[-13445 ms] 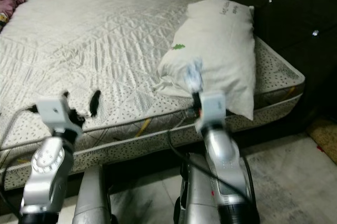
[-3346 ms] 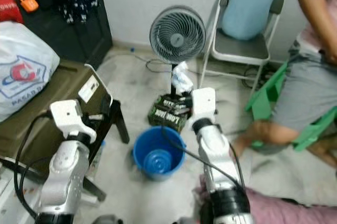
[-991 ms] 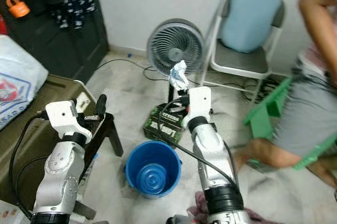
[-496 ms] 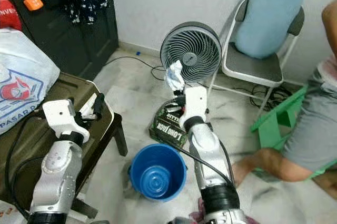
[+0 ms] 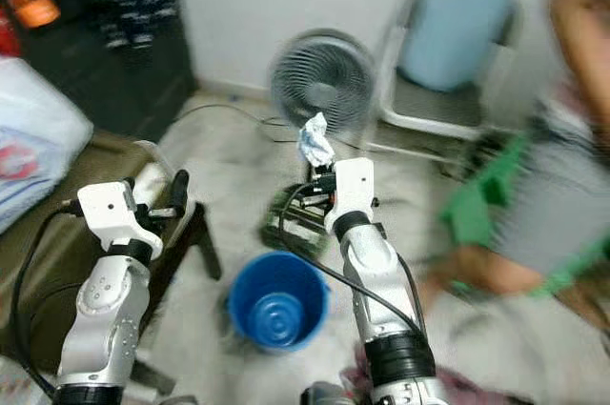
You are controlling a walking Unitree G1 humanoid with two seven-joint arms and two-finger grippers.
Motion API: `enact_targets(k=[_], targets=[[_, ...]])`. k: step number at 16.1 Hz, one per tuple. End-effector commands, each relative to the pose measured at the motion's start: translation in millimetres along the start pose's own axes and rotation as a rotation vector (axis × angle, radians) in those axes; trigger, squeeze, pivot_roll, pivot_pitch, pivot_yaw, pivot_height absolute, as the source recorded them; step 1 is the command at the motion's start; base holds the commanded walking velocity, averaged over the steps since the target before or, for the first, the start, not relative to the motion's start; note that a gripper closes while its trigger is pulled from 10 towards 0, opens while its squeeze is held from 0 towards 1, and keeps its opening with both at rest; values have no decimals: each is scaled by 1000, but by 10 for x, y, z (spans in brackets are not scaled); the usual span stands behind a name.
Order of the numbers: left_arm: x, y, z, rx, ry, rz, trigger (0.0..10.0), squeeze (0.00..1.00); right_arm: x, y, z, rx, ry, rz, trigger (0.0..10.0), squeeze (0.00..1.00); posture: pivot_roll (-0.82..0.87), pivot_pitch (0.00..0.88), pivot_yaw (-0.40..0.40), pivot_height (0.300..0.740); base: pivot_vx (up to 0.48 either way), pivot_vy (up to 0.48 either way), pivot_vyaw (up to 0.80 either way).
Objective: Clean up the room
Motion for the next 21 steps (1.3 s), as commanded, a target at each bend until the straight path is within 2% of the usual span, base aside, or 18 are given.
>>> enact_targets(k=[1, 9, 21], targets=[[27, -4, 27, -15, 3, 10, 10000, 0, -10, 8, 57, -18, -1, -5, 10000, 0, 40, 49, -36, 740, 240, 0, 0], [28, -10, 32, -17, 2, 10, 10000, 0, -4, 0, 60, -18, 2, -2, 10000, 0, 40, 51, -36, 740, 91, 0, 0], [32, -12, 42, -29, 4, 13, 10000, 0, -2, -4, 53, -20, 1, 1, 10000, 0, 39, 52, -32, 740, 307, 0, 0]])
Point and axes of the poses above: a point about 5 cm out from each wrist's last joint towards the gripper, its own y axis pointing back from the gripper into the wrist, its own x axis along the axis of the wrist's last joint, z = x × y, the point moved 6 cm from there along -y, pointing out of the wrist towards the gripper, and after that the axes turned 15 degrees about -y, right-handed, at the moved point
